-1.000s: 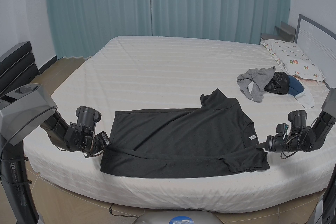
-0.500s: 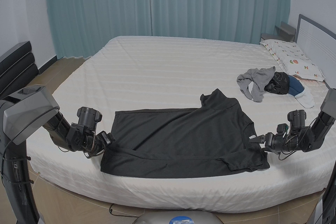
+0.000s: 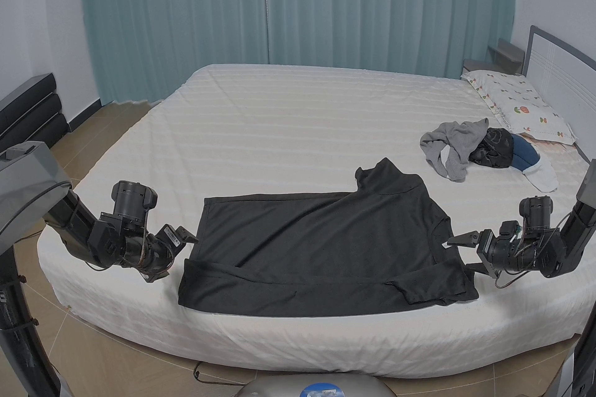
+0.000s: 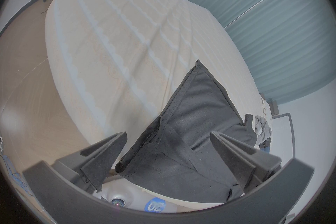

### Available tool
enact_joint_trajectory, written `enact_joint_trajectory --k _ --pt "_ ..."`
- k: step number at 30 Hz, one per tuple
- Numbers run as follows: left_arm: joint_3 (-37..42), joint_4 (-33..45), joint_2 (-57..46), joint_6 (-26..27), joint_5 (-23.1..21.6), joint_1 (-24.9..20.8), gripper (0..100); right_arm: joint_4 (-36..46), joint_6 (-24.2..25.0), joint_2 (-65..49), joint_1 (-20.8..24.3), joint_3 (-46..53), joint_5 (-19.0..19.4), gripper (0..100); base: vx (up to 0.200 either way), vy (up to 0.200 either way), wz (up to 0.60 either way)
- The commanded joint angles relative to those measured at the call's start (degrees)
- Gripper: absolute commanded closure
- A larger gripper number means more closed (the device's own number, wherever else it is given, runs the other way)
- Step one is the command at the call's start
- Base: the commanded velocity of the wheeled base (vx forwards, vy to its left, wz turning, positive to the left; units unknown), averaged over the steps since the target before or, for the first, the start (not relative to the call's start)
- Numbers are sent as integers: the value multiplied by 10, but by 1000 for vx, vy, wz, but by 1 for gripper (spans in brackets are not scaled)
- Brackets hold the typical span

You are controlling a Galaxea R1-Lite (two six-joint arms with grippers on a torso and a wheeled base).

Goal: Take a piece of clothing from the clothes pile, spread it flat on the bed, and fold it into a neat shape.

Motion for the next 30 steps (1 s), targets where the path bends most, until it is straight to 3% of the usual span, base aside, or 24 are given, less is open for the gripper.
enact_joint_trajectory --k 1,9,17,30 --pt "14 1 -10 0 -16 2 0 -9 -1 7 0 13 0 0 0 0 0" --pt "19 -4 -2 6 -114 24 0 -11 -5 6 -1 15 0 0 0 0 0" --pt "12 -7 24 69 -109 21 0 -11 -8 7 -1 15 0 0 0 0 0" --pt "4 -63 52 70 -106 19 0 -11 -9 12 2 15 0 0 0 0 0"
